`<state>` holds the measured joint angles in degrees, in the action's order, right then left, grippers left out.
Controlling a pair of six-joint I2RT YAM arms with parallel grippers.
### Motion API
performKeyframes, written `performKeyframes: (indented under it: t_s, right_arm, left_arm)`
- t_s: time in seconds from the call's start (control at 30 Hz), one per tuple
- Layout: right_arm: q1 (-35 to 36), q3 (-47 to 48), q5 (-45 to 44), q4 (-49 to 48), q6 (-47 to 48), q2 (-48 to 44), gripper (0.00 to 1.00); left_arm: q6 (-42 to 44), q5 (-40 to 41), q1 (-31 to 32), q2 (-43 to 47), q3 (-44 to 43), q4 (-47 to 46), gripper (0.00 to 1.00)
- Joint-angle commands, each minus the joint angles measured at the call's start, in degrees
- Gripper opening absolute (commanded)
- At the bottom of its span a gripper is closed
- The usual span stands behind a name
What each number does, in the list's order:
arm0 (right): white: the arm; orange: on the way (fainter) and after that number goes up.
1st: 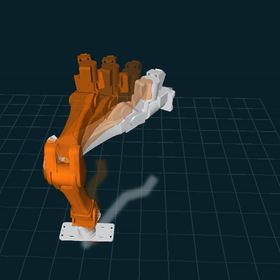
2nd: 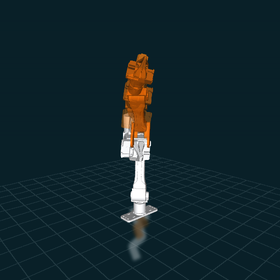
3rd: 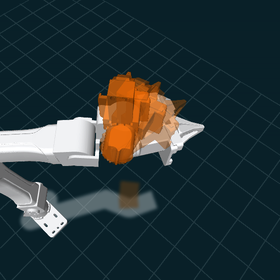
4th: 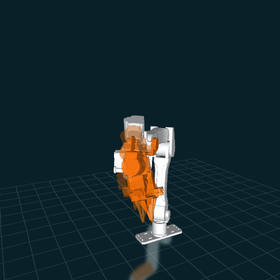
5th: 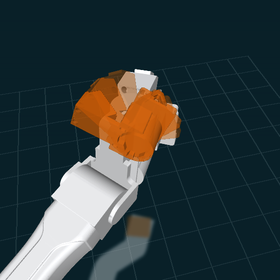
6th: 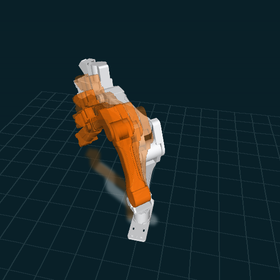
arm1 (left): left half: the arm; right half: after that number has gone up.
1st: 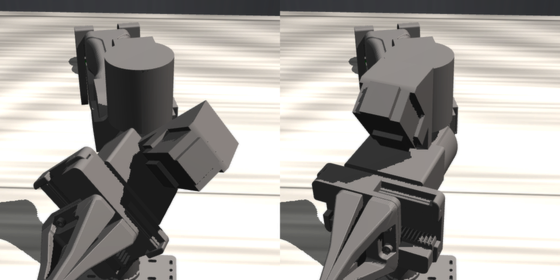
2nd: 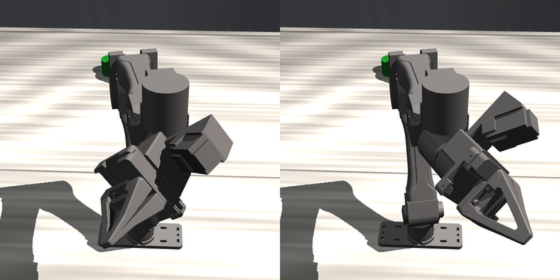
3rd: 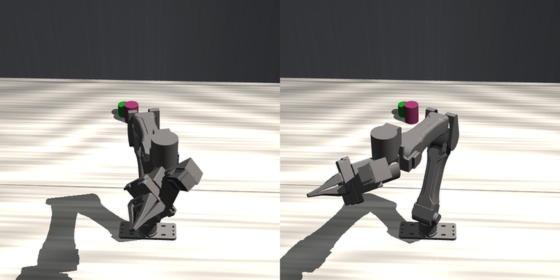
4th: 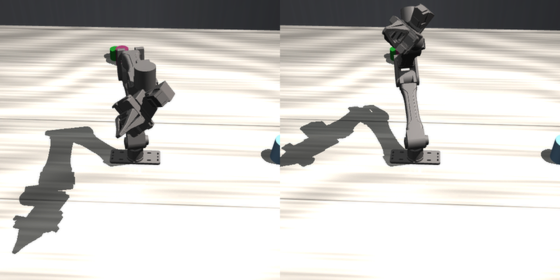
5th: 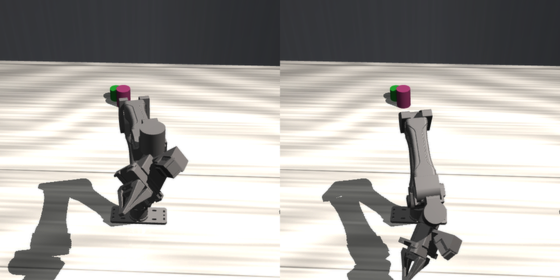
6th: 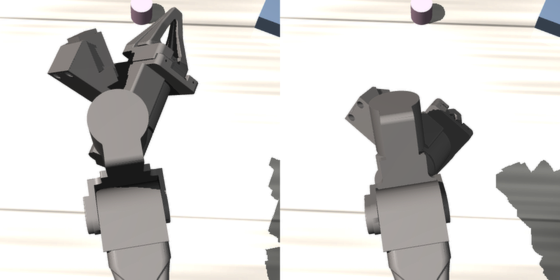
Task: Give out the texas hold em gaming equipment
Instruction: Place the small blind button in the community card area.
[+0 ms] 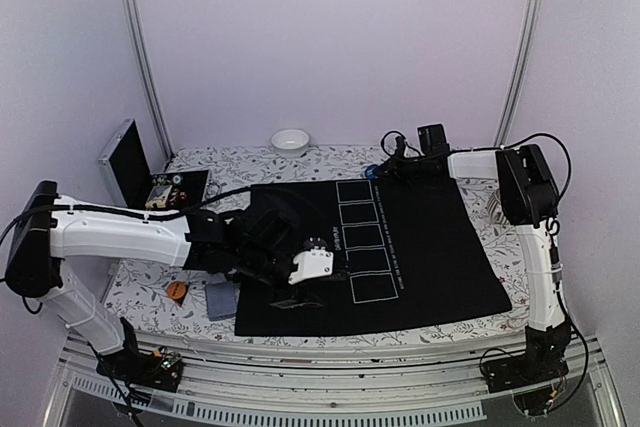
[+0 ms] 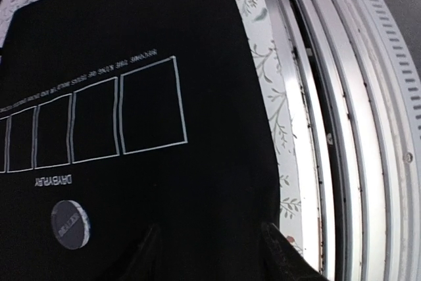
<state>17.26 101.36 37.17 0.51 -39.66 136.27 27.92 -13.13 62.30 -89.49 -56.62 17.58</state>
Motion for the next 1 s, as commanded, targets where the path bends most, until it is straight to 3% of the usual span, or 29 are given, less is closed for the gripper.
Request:
performKeyframes:
  t_s: [0.0,0.27,0.77,0.87,0.97]
  right_arm:
    - [-0.9,-3.8,-1.1,-1.7,-0.8,-1.1,0.02]
    - [-1.5,-7.5,-0.9,-1.8,-0.2,-1.1,0.02]
    - [-4.2,-8.6,-3.0,-2.4,-1.5,0.0,0.03]
    - [-4.2,-8.3,-2.4,-2.1,-1.7,0.5,0.14]
    - [-4.2,-8.4,-3.7,-1.4,-1.6,-0.1,0.37]
  left_arm:
    - [-4.3,0.8,-3.6,3.5,-0.7,-2.7,0.52]
    - [-9.8,6.0,-8.8,6.8,0.7,-6.3,0.53]
    - [-10.2,9.0,-9.9,9.1,2.0,-7.0,0.53]
    - [-10.5,9.2,-10.1,9.4,1.8,-7.1,0.54]
    - [-10.5,9.2,-10.2,9.9,1.8,-7.4,0.54]
